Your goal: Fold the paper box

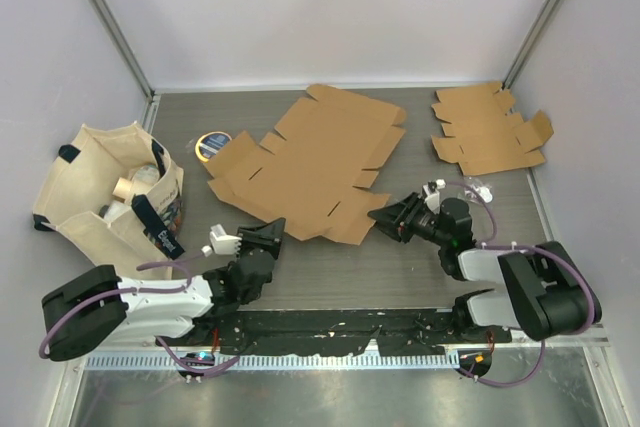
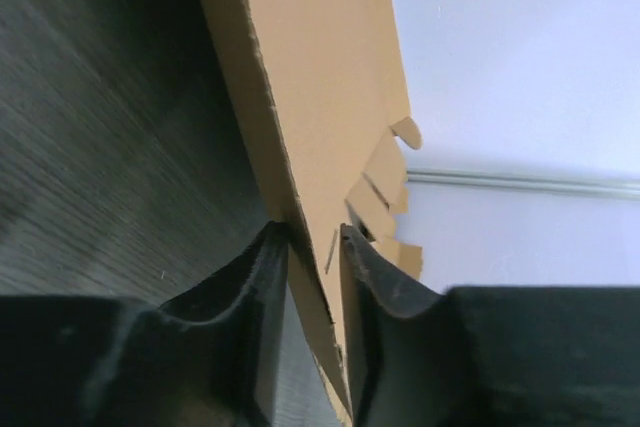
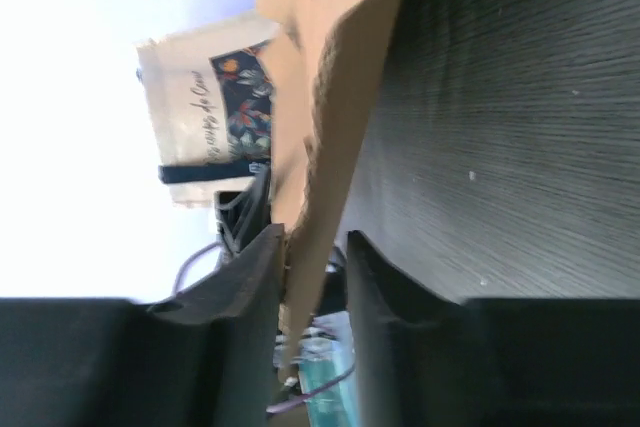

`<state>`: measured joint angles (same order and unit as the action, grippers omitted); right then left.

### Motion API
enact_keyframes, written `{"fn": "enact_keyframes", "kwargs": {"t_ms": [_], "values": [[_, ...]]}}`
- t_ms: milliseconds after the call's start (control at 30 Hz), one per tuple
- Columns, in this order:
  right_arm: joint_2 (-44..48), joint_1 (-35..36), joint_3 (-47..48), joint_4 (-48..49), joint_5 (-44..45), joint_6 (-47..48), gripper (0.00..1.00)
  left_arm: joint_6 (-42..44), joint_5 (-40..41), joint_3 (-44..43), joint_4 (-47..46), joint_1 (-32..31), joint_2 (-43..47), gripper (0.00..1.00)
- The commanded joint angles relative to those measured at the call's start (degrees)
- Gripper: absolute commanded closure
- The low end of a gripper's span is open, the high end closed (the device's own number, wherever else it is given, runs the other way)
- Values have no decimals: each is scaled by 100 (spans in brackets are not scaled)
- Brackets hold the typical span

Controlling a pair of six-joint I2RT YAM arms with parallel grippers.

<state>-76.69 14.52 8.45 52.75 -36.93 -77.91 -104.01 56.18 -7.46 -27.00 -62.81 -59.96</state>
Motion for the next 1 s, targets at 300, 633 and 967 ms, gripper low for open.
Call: {"fn": "enact_keyframes", "kwargs": {"t_ms": [300,633,967], "values": [[3361,304,2810,-8018,3941,4766,17,4359,-581,-1617,2137,76,1029,100],[893,2072,6905,-7618,4056,7094,17,7964,-2004,-3986,4430,111,2463,100],[-434,2037,9815,-8263,1706,10988,12,9266,-3342,-6091,7086,119,1470,100]]}}
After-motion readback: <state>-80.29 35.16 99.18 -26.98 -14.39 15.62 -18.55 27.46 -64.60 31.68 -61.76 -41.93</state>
